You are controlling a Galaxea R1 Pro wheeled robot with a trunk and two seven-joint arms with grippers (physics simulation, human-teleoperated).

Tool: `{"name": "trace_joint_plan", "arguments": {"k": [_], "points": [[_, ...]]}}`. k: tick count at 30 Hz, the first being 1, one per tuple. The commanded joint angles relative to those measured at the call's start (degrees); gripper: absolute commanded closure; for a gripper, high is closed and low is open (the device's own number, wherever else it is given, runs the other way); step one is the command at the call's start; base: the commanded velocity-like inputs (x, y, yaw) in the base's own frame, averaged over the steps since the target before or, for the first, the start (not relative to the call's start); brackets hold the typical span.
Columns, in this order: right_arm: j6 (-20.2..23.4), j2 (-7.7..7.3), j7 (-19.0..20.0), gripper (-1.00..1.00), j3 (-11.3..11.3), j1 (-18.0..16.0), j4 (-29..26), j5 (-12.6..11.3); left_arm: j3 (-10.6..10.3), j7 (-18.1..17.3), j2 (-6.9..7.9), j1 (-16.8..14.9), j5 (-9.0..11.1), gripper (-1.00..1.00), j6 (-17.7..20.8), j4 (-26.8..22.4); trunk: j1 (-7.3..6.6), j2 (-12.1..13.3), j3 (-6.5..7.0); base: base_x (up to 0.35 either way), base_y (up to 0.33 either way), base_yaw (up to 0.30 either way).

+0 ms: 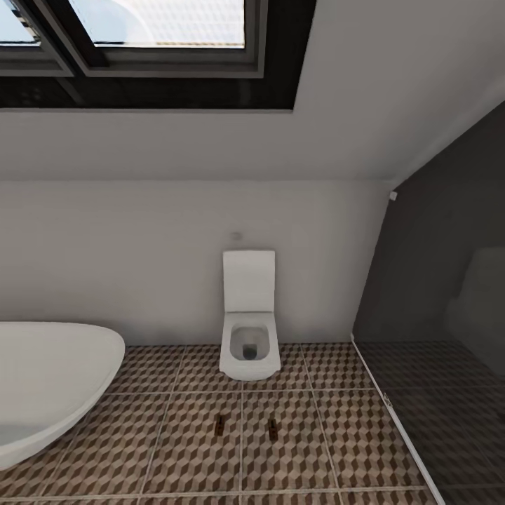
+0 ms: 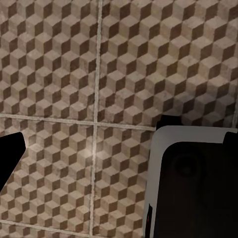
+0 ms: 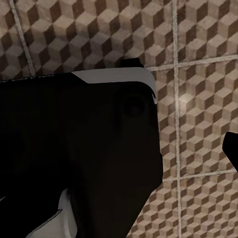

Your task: Take the four mousetraps from the cabinet in the bathroom and place them on the bathroom floor. Make sure all four end up on the same floor surface, and ensure that at least two of them are either under or directly next to the same bathroom sink.

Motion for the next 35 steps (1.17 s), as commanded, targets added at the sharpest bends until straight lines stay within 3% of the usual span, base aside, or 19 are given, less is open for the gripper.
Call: {"name": "trace_joint_plan", "arguments": {"k": [1,35], "points": [[0.36,0.0,-0.33,-1.0,0.48,-0.02,-0.14,-0.35,-0.43,-0.08,-0.02,-0.03,0.36,-1.0,-0.11,0.06,0.03,-0.12,-0.13,0.0,0.0,0.0],[0.36,0.02,-0.32,-1.0,0.48,-0.02,-0.14,-0.37,-0.43,-0.08,-0.02,-0.03,0.36,-1.0,-0.11,0.06,0.03,-0.12,-0.13,0.0,0.0,0.0]]}}
